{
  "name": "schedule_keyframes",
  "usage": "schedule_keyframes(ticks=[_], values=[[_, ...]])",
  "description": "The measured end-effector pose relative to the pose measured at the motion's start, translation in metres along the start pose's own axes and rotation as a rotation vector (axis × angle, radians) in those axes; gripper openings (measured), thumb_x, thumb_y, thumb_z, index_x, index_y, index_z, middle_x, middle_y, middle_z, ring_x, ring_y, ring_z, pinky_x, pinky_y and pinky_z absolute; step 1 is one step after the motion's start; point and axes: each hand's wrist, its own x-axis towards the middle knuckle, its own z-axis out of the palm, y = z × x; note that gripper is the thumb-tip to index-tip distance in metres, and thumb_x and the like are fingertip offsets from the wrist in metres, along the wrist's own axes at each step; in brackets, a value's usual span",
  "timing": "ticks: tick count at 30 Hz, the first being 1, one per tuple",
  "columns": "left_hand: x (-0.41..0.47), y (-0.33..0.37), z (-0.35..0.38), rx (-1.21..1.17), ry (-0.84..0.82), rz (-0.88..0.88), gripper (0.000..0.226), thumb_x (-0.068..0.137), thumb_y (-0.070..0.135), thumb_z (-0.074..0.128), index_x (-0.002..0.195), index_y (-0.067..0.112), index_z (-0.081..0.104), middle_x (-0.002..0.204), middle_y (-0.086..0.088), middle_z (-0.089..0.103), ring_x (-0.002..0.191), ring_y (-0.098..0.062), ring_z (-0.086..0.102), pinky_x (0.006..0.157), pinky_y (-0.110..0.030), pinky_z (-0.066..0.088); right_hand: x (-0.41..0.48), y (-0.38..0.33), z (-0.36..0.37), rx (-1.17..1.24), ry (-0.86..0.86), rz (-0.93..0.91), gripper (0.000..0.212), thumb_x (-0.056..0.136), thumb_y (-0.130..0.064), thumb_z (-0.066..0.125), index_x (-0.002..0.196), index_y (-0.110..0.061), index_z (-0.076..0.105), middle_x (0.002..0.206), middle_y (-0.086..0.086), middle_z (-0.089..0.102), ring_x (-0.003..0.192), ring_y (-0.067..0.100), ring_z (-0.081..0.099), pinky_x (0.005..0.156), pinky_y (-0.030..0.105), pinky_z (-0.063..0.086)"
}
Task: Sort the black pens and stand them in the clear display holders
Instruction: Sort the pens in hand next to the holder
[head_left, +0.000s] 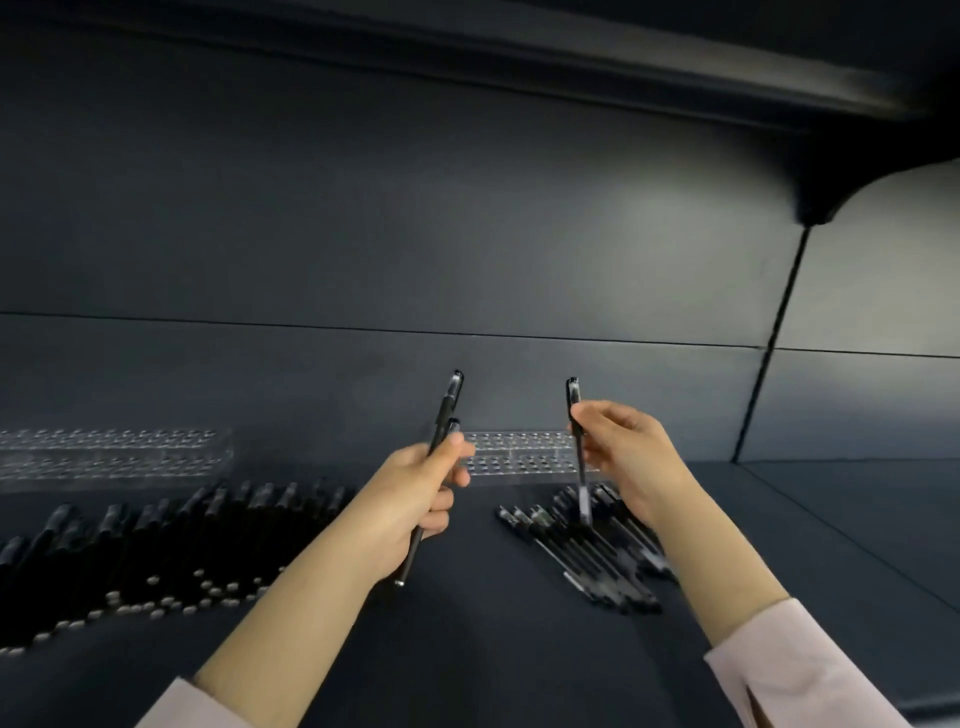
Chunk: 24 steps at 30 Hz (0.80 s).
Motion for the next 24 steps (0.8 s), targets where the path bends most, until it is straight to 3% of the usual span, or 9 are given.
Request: schedule_keyframes(ticks=[4,8,12,15,20,24], values=[[0.007,-0.011,0.058,-0.111,-0.031,-0.056,0.014,0.101,0.019,0.050,0.104,0.006,0.055,0.066,-0.003,0.057,0.044,-0.007,0.032,0.034,-0.017,0.024,0.023,0.007,-0.075,-0.287,0.058,0.017,0.013,0.088,-0.011,0.068,0.098,-0.003,0.067,0.076,0.007,0.065,0.058,0.012,0.056,0.053,0.019,0.048],[0.008,-0.023,0.096,-0.132,-0.045,-0.055,0.018,0.102,0.017,0.049,0.105,0.005,0.062,0.071,-0.003,0.060,0.048,-0.008,0.042,0.038,-0.018,0.031,0.038,0.026,-0.115,-0.528,0.032,0.055,0.021,0.083,-0.011,0.074,0.099,0.002,0.065,0.072,0.007,0.062,0.055,0.016,0.060,0.057,0.022,0.057],[0.007,-0.030,0.117,-0.072,-0.030,-0.034,0.023,0.102,0.019,0.049,0.108,0.008,0.069,0.079,-0.001,0.059,0.054,-0.008,0.046,0.044,-0.019,0.038,0.043,0.043,-0.128,-0.696,-0.061,0.068,0.022,0.080,-0.013,0.077,0.094,-0.001,0.065,0.078,0.005,0.066,0.050,0.014,0.063,0.056,0.017,0.054],[0.006,-0.033,0.126,-0.045,-0.047,-0.024,0.023,0.102,0.022,0.050,0.111,0.011,0.068,0.080,-0.001,0.059,0.054,-0.008,0.046,0.042,-0.019,0.037,0.043,0.050,-0.126,-0.772,-0.095,0.054,0.019,0.081,-0.014,0.075,0.091,-0.003,0.065,0.077,0.001,0.064,0.046,0.008,0.062,0.046,0.011,0.046],[0.004,-0.034,0.136,-0.011,-0.037,-0.038,0.023,0.101,0.022,0.050,0.112,0.011,0.067,0.078,0.000,0.059,0.049,-0.006,0.044,0.039,-0.017,0.032,0.046,0.051,-0.127,-0.981,-0.128,-0.035,0.011,0.084,-0.017,0.071,0.084,-0.007,0.065,0.075,-0.001,0.067,0.046,0.008,0.058,0.047,0.007,0.042],[0.006,-0.038,0.142,0.029,-0.039,-0.051,0.022,0.101,0.022,0.051,0.112,0.011,0.068,0.079,0.000,0.059,0.049,-0.006,0.041,0.038,-0.017,0.029,0.043,0.051,-0.133,-0.980,-0.121,-0.077,0.018,0.088,-0.024,0.068,0.086,-0.007,0.072,0.086,0.001,0.071,0.078,0.015,0.065,0.066,0.016,0.043]])
